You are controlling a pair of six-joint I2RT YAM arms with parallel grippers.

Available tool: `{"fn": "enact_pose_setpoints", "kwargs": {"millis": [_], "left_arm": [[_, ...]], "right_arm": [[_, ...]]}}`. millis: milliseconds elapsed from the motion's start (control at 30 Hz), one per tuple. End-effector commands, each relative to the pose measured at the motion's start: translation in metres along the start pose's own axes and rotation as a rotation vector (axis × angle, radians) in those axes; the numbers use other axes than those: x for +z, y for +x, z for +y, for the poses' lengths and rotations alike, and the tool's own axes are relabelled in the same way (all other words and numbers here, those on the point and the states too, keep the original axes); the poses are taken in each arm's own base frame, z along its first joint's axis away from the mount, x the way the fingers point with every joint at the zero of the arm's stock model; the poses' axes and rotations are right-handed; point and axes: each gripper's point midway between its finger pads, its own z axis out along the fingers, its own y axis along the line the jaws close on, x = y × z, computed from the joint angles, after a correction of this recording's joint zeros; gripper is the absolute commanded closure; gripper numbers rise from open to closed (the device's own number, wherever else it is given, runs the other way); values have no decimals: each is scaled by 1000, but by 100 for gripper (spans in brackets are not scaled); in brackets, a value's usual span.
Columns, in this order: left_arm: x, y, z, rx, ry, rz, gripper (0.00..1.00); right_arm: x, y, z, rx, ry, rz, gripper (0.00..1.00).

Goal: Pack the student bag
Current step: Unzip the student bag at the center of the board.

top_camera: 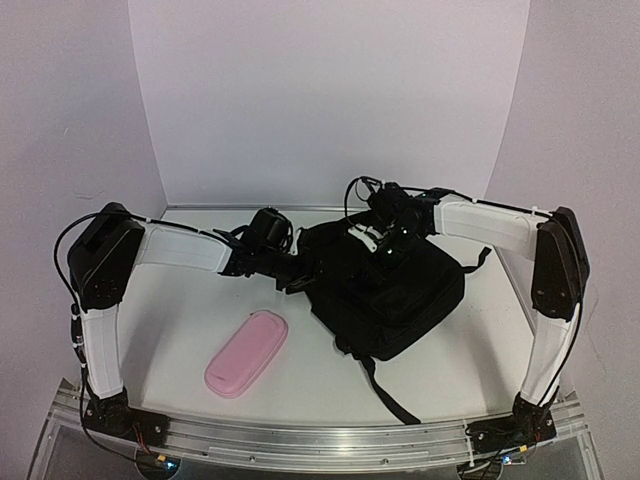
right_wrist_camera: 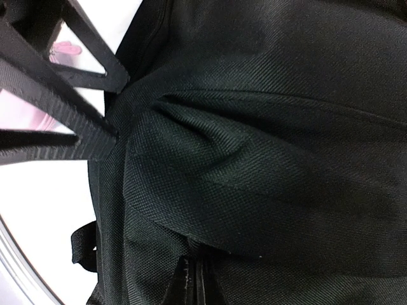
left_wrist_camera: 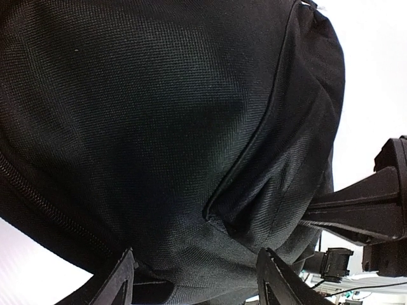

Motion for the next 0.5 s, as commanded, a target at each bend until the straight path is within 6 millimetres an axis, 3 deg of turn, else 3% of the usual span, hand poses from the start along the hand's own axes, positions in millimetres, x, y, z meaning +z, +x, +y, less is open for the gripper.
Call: {"fn": "enact_pose_setpoints", "kwargs": {"millis": [0, 133, 467], "left_arm": [[3, 6, -10, 38, 45, 14, 36], [6, 6, -12, 52, 46, 21, 45], [8, 11, -3, 62, 22, 38, 88]], "right_arm": [[-20, -19, 0, -5, 25, -63, 100], [-24, -23, -1, 0, 37, -76, 100], [-40, -31, -15, -2, 113, -109, 100]]}}
